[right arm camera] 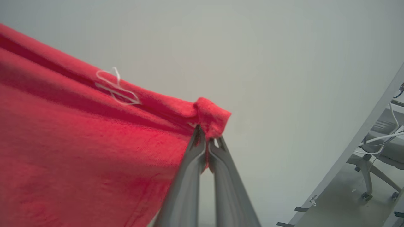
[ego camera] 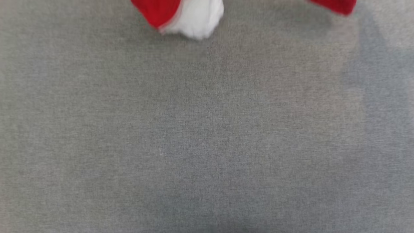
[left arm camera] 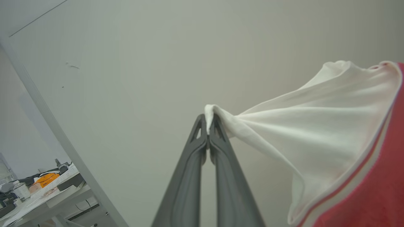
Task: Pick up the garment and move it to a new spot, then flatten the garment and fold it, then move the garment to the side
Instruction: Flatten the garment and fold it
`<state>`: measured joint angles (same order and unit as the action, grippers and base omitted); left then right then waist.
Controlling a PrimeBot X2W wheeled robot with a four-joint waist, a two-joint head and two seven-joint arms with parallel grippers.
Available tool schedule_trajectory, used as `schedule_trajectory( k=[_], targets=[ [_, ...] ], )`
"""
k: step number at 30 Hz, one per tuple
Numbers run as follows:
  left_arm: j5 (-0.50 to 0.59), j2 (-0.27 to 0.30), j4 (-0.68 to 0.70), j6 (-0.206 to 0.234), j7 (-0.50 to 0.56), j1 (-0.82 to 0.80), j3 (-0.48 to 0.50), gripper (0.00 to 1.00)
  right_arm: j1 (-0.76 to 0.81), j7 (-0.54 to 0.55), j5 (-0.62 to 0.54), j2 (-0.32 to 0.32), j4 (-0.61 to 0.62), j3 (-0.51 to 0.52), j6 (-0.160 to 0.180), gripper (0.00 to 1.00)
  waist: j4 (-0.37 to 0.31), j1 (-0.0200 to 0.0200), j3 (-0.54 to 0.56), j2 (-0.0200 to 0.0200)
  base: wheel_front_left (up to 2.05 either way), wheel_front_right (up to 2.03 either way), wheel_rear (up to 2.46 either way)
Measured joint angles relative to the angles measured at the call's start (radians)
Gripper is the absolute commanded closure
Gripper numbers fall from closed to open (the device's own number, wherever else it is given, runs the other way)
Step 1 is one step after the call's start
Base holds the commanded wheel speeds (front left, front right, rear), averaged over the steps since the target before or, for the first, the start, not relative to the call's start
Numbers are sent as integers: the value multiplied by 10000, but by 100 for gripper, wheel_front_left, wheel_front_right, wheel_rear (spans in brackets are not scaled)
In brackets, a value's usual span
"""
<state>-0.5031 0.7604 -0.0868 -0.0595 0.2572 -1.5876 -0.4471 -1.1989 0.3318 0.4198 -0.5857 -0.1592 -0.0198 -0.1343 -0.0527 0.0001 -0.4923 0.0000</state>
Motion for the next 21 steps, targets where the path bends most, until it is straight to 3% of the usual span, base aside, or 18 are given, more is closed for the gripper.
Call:
schedule_trajectory(
  k=[7,10,16,21],
  targets=[
    [1494,-1127,-2955,-430,-1177,-3759,-658,100,-2949,-1277,-1453,614,-2115,-88,-61,100,-58,1,-1324,0,0,0,0],
    [1586,-1655,-4291,-571,-1875,-4685,-830,100,-3826,-1908,-2165,955,-3147,-54,-59,100,-98,1,-1806,0,0,0,0],
    [1839,-2104,-6291,-656,-3824,-5230,-1183,100,-4482,-3091,-3561,1557,-4614,-23,-59,100,-126,2,-2554,0,0,0,0],
    [1852,-2242,-6730,-685,-5053,-4725,-1335,100,-4388,-3572,-3816,1745,-5158,-182,-56,100,64,1,-2787,0,0,0,0]
  ],
)
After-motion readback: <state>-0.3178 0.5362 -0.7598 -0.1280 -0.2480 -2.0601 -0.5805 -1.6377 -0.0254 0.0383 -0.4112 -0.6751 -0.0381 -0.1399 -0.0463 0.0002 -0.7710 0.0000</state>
